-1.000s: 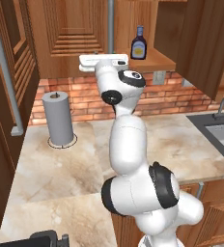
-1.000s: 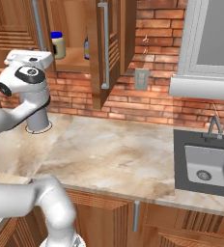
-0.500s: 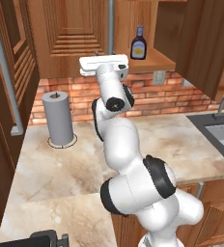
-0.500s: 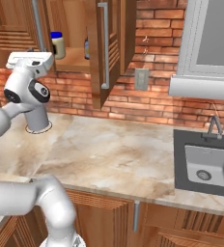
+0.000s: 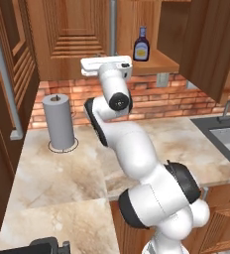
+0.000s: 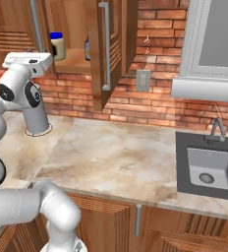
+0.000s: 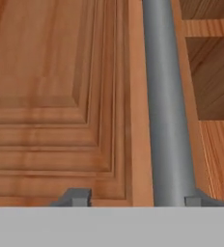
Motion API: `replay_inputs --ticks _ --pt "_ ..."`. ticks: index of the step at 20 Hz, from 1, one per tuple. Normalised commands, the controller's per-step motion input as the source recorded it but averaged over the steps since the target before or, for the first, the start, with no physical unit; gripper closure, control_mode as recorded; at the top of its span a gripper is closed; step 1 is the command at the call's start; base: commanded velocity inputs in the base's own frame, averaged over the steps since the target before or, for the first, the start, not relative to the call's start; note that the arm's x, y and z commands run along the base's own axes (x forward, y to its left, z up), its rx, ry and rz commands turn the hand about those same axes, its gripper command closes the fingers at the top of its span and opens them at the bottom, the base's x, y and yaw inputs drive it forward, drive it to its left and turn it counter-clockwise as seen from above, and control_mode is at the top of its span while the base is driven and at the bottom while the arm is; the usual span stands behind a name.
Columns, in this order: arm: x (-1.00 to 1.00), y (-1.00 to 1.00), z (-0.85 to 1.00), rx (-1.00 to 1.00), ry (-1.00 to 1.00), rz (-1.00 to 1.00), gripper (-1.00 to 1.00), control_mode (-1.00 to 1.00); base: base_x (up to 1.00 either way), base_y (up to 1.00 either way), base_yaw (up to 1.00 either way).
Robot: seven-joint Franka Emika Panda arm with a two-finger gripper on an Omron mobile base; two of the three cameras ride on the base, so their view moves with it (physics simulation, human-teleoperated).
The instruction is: Move the mayonnaise and condiment bottle from the cabinet to the dining counter.
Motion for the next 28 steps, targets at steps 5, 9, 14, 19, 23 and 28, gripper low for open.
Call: replay_inputs --ticks 5,9,14,19,23,28 --pt "-0.53 1.00 0.36 -0.02 0.19 -0.09 1.00 -1.00 0.00 0.00 0.00" --pt "-0.67 1.00 0.36 -0.02 0.15 -0.09 1.00 -1.00 0.00 0.00 0.00" --pt "-0.73 1.00 0.31 -0.03 0.13 -0.09 1.00 -1.00 0.00 0.00 0.00" --pt "-0.74 1.00 0.22 -0.04 0.12 -0.07 1.00 -1.00 0.00 0.00 0.00" --pt "-0.79 1.00 0.16 -0.05 0.09 -0.04 1.00 -1.00 0.00 0.00 0.00" --pt "-0.80 1.00 0.12 -0.04 0.05 -0.01 1.00 -1.00 0.00 0.00 0.00"
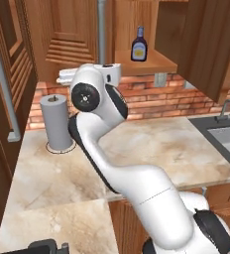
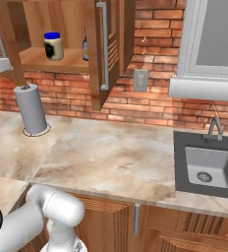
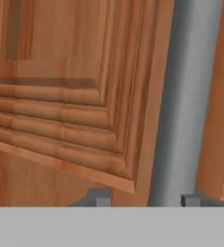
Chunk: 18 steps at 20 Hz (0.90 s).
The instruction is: Move the mayonnaise and condiment bottle from the cabinet to the dining counter.
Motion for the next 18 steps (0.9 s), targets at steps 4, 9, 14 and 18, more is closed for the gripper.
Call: replay_inputs --ticks 4,9,14,18 --pt "-0.76 1.00 0.08 -0.02 0.06 0.00 -1.00 -1.00 0.00 0.00 0.00" --pt "-0.87 0.37 0.18 0.00 0.03 -0.01 -1.00 -1.00 0.00 0.00 0.00" --pt "-0.99 -0.89 0.60 0.10 -0.01 -0.05 -1.00 -1.00 0.00 0.00 0.00" --pt "-0.76 -1.00 0.50 0.16 0.00 -0.06 -1.00 -1.00 0.00 0.00 0.00"
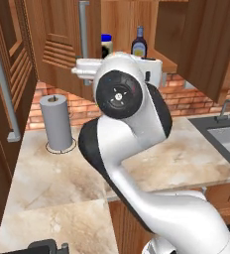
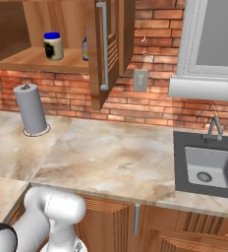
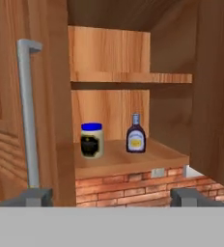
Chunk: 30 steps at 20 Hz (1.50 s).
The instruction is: Move the mayonnaise and condiment bottle from the cabinet to the dining counter.
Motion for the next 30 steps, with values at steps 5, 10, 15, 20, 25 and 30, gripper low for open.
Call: replay_inputs --ticks 5,10,15,20,25,30 --pt "-0.05 -0.97 0.07 0.14 0.01 -0.02 -1.00 -1.00 0.00 0.00 0.00" --pt "0.36 -0.64 -0.13 0.13 0.00 0.00 -1.00 -1.00 0.00 0.00 0.00" --pt "0.59 -0.08 -0.40 0.17 0.00 0.07 -1.00 -1.00 0.00 0.00 0.00" --pt "0.76 0.01 -0.32 0.21 0.09 0.15 -1.00 -1.00 0.00 0.00 0.00" --pt "0.81 0.21 -0.08 0.26 0.24 0.28 -1.00 -1.00 0.00 0.00 0.00" --pt "0.65 0.54 -0.06 0.25 0.26 0.37 -1.00 -1.00 0.00 0.00 0.00"
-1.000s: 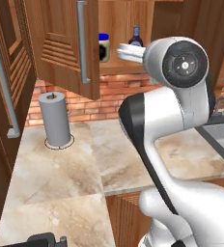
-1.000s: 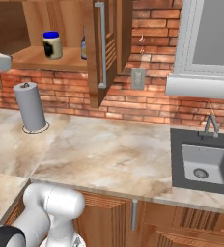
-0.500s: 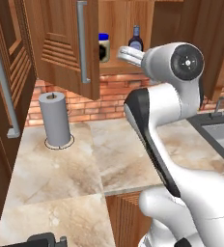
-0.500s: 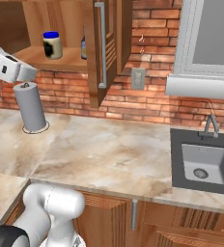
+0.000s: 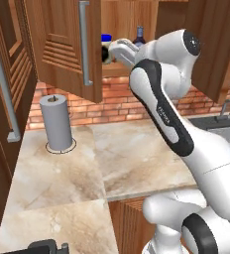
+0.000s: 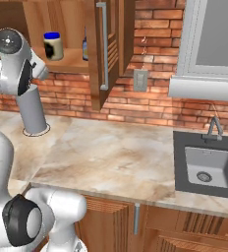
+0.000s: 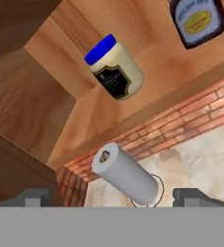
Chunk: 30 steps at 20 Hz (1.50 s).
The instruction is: Move the mayonnaise and condiment bottle from the cabinet to the dining counter.
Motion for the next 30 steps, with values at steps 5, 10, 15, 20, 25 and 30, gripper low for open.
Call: replay_inputs --ticks 5,10,15,20,25,30 --pt "0.50 0.72 -0.09 0.23 0.24 0.39 -1.00 -1.00 0.00 0.00 0.00" --pt "0.55 0.69 -0.11 0.22 0.22 0.36 -1.00 -1.00 0.00 0.00 0.00" --pt "0.28 0.79 -0.09 0.17 0.16 0.34 -1.00 -1.00 0.00 0.00 0.00" --pt "-0.19 0.98 -0.01 0.08 0.06 0.32 -1.00 -1.00 0.00 0.00 0.00" --pt "-0.55 1.00 0.00 0.00 0.00 0.27 -1.00 -1.00 0.00 0.00 0.00" --pt "-0.48 1.00 0.00 0.00 0.00 0.16 -1.00 -1.00 0.00 0.00 0.00"
